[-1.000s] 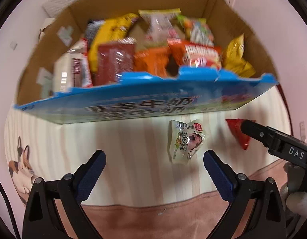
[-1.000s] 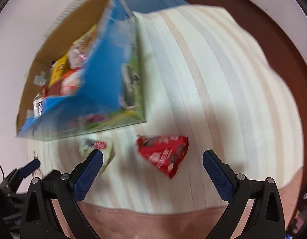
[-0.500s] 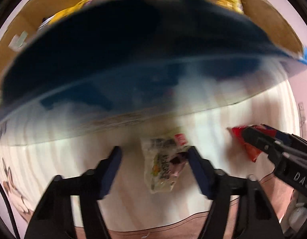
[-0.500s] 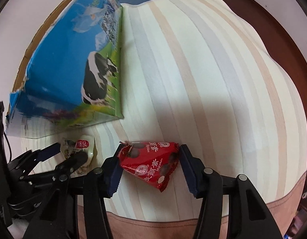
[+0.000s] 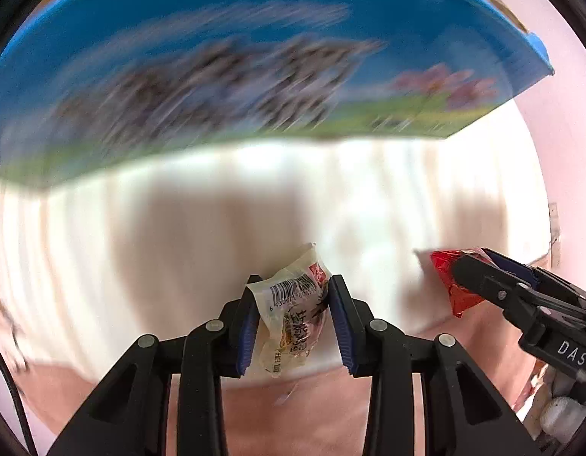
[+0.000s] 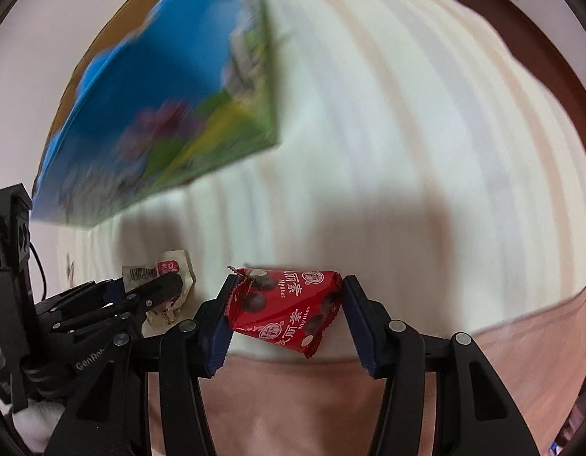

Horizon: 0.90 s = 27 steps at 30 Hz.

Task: Organize snacks
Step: 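Grasp the small clear candy packet with the left gripper while the right grasps the red triangle packet, then carry both packets into the box and open both grippers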

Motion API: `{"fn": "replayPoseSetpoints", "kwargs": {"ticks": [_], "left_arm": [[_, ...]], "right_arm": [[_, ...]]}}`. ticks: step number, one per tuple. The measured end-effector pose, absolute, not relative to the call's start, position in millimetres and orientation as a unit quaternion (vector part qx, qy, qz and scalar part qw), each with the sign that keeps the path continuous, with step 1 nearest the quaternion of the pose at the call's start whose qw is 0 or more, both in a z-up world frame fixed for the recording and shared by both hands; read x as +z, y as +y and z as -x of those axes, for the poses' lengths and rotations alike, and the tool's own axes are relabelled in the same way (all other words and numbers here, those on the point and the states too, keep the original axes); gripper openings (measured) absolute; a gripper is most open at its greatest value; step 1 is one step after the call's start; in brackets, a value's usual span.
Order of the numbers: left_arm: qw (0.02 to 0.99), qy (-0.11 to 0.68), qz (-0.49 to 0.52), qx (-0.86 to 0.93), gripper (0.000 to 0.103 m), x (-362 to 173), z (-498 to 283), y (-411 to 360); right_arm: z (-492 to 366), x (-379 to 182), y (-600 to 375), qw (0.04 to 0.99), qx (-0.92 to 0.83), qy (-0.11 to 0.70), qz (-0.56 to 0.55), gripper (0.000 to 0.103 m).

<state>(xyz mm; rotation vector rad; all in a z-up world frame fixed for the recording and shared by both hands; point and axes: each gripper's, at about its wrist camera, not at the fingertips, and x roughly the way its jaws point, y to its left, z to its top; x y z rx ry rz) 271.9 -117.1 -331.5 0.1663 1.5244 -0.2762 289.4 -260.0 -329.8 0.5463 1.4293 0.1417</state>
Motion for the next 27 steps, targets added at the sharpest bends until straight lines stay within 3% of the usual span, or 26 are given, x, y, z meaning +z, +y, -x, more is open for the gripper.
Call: {"fn": "replayPoseSetpoints", "kwargs": {"ticks": [10,18,23,25,27], "left_arm": [[0.666,0.737,-0.016,-0.111,0.033,-357,-219,-46],[0.649,0.749,-0.027,-0.132,0.046,-382,-228,-63],[0.648,0.749,-0.032,-0.131,0.046,-389,-225,-73],[0.654,0.746,-0.035,-0.120,0.039,-388,-233,-69],[0.659,0.743,-0.039,-0.112,0.036,-387,-229,-69]], "right_arm": [[-243,-350,-183,0.686,0.107,0.692,-0.199,0.058],[-245,-360,-147,0.676,0.101,0.709,-0.171,0.068],[-244,-368,-117,0.670,0.099,0.718,-0.159,0.069],[-242,-370,-114,0.671,0.097,0.719,-0.156,0.069],[-241,-370,-110,0.675,0.095,0.717,-0.145,0.060]]}}
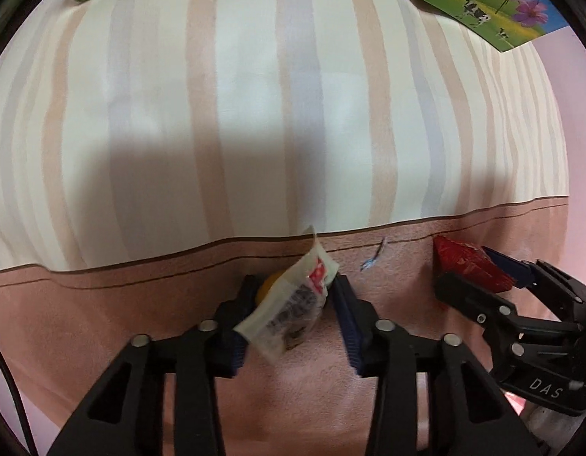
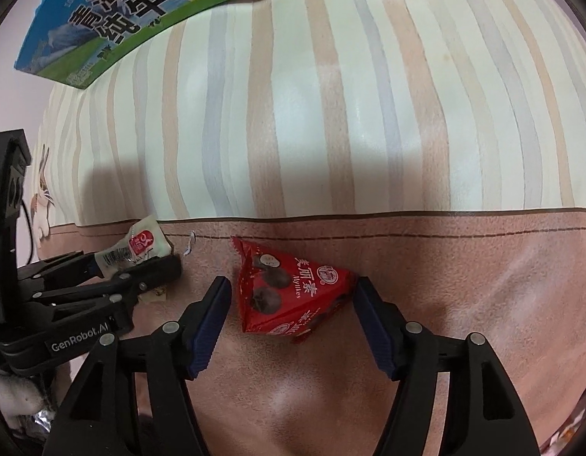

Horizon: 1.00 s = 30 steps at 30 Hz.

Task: Organize snacks
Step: 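Carry both packets into the box and open both grippers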

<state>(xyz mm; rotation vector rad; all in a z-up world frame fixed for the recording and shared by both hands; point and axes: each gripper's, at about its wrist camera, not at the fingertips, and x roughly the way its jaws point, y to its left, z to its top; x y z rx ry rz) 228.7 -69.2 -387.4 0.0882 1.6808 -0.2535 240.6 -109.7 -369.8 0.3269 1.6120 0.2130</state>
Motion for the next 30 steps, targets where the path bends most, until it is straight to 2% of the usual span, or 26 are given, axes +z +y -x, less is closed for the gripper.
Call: {"fn": "replayPoseSetpoints", "kwargs": {"ticks": [3,5,15,23,26,30], "left_arm": [[0.662,0.741,-0.034,-0.108,0.035,-376,-223,-52],[0.662,0.741,-0.030,-0.109,0.031,-372,-223,-51],[0.704,0.698,0.017,-0.131,0.031,-286,-236,-32],[0.767,0.615,0.050,-0.179,0.031,-169,-288,-38],[0.783,0.593,0.049,-0.182,0.031,-144,-324,-41],[0.798,0.576,0.042,-0.173,0.031,-129,-374,-48]], "right_arm": [[-237,-366,-110,0.681,0.096,0.713,-0.137,0.055],[-235,-363,-117,0.682,0.099,0.711,-0.142,0.055],[-248,-322,-132,0.694,0.130,0.680,-0.197,0.054],[-297,-221,-142,0.749,0.174,0.602,-0.217,0.054],[-329,-179,-152,0.775,0.185,0.563,-0.218,0.054],[-381,-151,-166,0.805,0.173,0.528,-0.207,0.054]]}}
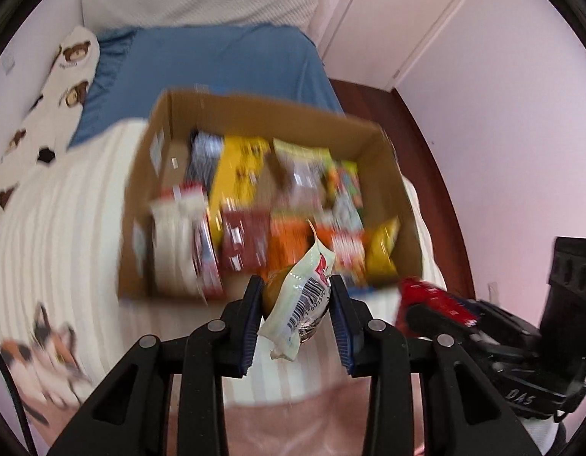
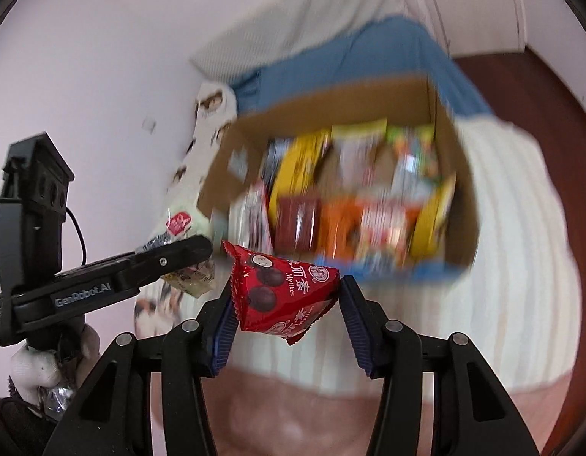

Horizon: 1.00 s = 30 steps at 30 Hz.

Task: Organize snacks
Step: 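Carry both packets into the box and open both grippers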

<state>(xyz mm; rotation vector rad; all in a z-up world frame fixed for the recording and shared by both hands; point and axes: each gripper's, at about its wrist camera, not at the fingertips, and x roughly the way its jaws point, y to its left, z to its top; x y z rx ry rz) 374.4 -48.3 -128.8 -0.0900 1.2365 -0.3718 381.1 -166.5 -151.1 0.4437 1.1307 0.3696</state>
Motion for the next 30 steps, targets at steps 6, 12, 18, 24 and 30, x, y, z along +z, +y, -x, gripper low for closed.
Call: {"fn": "replayPoseSetpoints", "kwargs": {"ticks": [6,12,18,24,30], "left_arm": [[0.796,0.590,0.024,-0.133,0.031,-146,-462,-37],[0.786,0.611,-0.007,-0.090,0.032,-179,-517,-30],[0.776,0.629,-0.015,-0.054,0.061,-200,-546,-22],[0.779,0.625,-0.032,-0.039,0.092,-207,-545,-19],[0.780,0.623,-0.041,-0.039,0.092,-212,-527,-22]], "right_arm": [[-460,-154,-175,0.811,0.157,0.522,-0.212,0.054],[-518,-173,-155,0.801,0.153,0.540,-0.211,0.054],[-556,-202,-138,0.781,0.136,0.575,-0.203,0.082],[-561,-216,-135,0.781,0.094,0.600,-0.147,0.099],[-546,-219,-143,0.788,0.068,0.602,-0.109,0.099]]}}
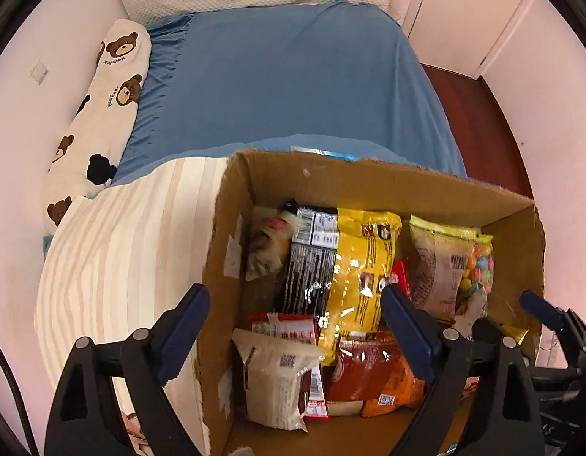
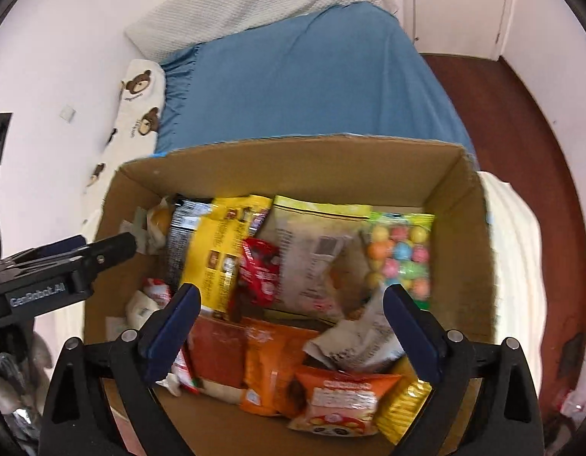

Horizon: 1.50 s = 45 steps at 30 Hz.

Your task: Organize snacks

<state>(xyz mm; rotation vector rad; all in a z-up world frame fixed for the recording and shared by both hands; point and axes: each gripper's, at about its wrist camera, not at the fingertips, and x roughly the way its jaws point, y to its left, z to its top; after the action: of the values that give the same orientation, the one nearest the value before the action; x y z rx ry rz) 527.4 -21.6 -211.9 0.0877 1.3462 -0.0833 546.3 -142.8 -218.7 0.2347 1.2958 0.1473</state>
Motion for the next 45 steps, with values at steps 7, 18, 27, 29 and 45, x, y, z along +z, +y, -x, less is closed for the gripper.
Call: {"fn": "replayPoseSetpoints", "kwargs": {"ticks": [7,18,27,29,45], "left_arm": [[0.783,0.619,-0.046,-0.043,0.092,-214,-496,-26],[0.800,0.597,-0.029,-0.053,0.092,-194,-444,-27],[0.831,0.553,-0.019,-0.055,0.092,-151,-394,-26],[0.839,0.541,-0.017,-0.057,0.092,-138,-381,-26],[0.875,0.479,-0.028,-0.058,0.092,-63,-255,-15]], "right_arm": [[-521,-220,-154,0.791,0.058,0.602,-0.089,0.099],[-481,-200,-164,0.809,0.033,0.584,-0.059,0.100],[-438,-158,-172,0.831,0.034,0.551,-0.063,0.100],[-424,-145,-173,0.838,0.037,0.541,-0.064,0.100],[-289,-46,-177,0.888,0.032,0.456,-0.051,0.103]]}}
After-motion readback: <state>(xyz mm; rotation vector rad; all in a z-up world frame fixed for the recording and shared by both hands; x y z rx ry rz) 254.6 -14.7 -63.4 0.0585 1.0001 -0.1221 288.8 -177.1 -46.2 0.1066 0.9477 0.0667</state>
